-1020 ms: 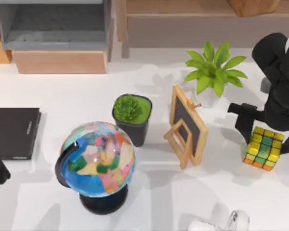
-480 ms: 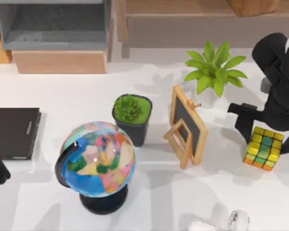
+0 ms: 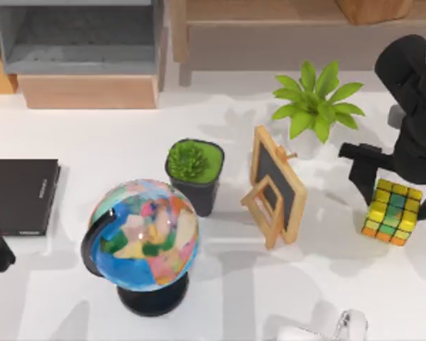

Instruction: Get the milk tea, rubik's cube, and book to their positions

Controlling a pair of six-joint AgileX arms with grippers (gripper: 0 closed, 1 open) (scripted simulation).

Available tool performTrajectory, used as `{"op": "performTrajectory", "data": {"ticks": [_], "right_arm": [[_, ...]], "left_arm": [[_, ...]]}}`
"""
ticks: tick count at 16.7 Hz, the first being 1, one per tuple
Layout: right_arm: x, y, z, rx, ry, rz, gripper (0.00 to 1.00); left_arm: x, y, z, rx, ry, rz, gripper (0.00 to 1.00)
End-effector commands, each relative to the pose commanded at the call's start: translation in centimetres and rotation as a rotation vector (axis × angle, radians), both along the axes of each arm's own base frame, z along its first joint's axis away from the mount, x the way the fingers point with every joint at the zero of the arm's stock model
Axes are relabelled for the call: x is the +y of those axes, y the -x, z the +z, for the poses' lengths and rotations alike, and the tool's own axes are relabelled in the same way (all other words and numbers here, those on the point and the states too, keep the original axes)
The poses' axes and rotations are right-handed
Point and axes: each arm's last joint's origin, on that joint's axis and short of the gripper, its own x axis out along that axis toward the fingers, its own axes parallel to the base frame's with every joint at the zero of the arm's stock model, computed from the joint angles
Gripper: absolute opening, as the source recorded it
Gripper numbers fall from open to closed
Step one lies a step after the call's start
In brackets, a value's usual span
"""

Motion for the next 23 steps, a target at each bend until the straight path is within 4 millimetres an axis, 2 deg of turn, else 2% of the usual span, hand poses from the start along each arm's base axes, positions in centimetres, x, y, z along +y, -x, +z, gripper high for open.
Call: {"op": "performTrajectory", "data": {"ticks": [2,7,9,12,15,19,21,23], "right_arm": [[0.0,0.0,0.8,0.000,0.000,0.000,0.00],[0.0,0.0,0.8,0.001,-0.001,-0.001,0.00],[-0.8,-0.7,1.9,-0.064,-0.031,-0.003,0.00],[-4.2,-2.7,5.9,-0.307,-0.107,-0.016,0.00],[-9.4,-4.0,12.0,-0.681,-0.126,-0.015,0.00],[-14.8,-3.3,19.4,-1.147,0.003,0.073,0.00],[-16.3,-2.9,21.7,-1.326,0.103,0.144,0.00],[-17.2,-2.9,22.8,-1.443,0.196,0.212,0.00]], "left_arm": [[0.0,0.0,0.0,0.000,0.000,0.000,1.00],[0.0,0.0,0.0,0.000,0.000,0.000,1.00],[0.0,0.0,0.0,0.000,0.000,0.000,1.00],[0.0,0.0,0.0,0.000,0.000,0.000,1.00],[0.0,0.0,0.0,0.000,0.000,0.000,1.00],[0.0,0.0,0.0,0.000,0.000,0.000,1.00],[0.0,0.0,0.0,0.000,0.000,0.000,1.00],[0.0,0.0,0.0,0.000,0.000,0.000,1.00]]}}
